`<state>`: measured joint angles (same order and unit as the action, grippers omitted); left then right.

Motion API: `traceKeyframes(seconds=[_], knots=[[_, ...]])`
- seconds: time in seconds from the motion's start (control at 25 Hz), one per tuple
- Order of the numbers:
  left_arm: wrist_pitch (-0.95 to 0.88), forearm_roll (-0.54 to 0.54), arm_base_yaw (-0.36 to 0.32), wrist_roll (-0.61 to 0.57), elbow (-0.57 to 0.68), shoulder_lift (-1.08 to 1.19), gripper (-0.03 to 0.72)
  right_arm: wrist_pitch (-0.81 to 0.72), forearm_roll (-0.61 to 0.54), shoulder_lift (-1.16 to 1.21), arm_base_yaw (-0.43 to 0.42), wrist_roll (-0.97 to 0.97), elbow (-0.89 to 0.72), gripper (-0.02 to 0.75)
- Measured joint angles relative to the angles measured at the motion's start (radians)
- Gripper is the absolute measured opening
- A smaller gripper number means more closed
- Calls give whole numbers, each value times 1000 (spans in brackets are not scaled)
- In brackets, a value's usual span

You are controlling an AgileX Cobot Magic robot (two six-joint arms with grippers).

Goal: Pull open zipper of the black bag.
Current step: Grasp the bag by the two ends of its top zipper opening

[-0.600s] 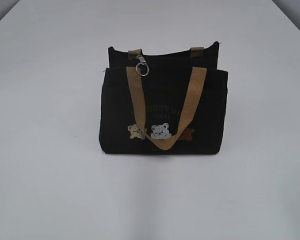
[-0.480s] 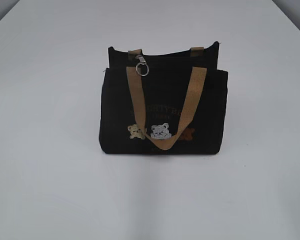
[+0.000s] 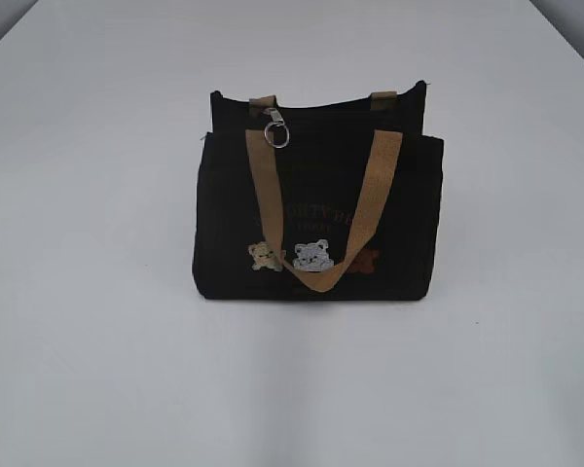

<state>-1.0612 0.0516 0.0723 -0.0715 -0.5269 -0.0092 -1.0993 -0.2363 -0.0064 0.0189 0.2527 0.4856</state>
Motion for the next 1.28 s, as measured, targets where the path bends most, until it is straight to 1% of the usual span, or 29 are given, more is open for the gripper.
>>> traceKeyframes(seconds=[0.08,0.16,0.2,0.24,0.28,0.32,0.44,0.48,0.6,0.68,0.72,0.76,0.8,0.88,0.92,1.04,1.12,1.2,1.24,1.28], knots=[[0,4,0,0,0,0,194,0,0,0,0,0,0,487],[7,57,0,-3,-2,2,194,0,0,0,0,0,0,487],[32,100,0,-17,-7,14,195,0,0,0,0,0,0,487],[88,176,0,-70,-10,35,197,0,0,0,0,0,0,487],[162,285,0,-175,-10,71,207,0,0,0,0,0,0,487],[223,415,0,-297,-6,124,224,0,0,0,0,0,0,487],[381,768,0,-844,11,348,293,0,0,0,0,0,0,487],[413,860,0,-996,15,450,314,0,0,0,0,0,0,487],[453,1220,0,-1538,17,765,341,0,-1,0,0,0,0,487],[453,1413,5,-1841,13,982,347,0,-1,0,0,0,0,487],[442,1498,14,-1976,4,1078,347,0,-1,0,0,0,0,487],[426,1568,25,-2063,-12,1167,348,0,-1,0,0,0,0,487],[417,1607,40,-2141,-29,1250,349,0,-3,0,0,0,0,487],[411,1652,69,-2237,-84,1387,349,0,-3,0,0,0,0,487],[409,1660,86,-2256,-116,1452,349,0,-4,0,0,0,0,487],[409,1674,129,-2285,-210,1600,350,0,-10,0,0,0,0,487],[407,1674,154,-2292,-272,1679,356,1,-35,12,0,15,0,487],[406,1675,176,-2293,-346,1759,357,2,-98,94,0,68,1,487],[406,1675,189,-2293,-375,1791,351,16,-149,162,0,114,5,487],[407,1676,203,-2293,-407,1824,318,62,-211,229,0,176,6,487]])
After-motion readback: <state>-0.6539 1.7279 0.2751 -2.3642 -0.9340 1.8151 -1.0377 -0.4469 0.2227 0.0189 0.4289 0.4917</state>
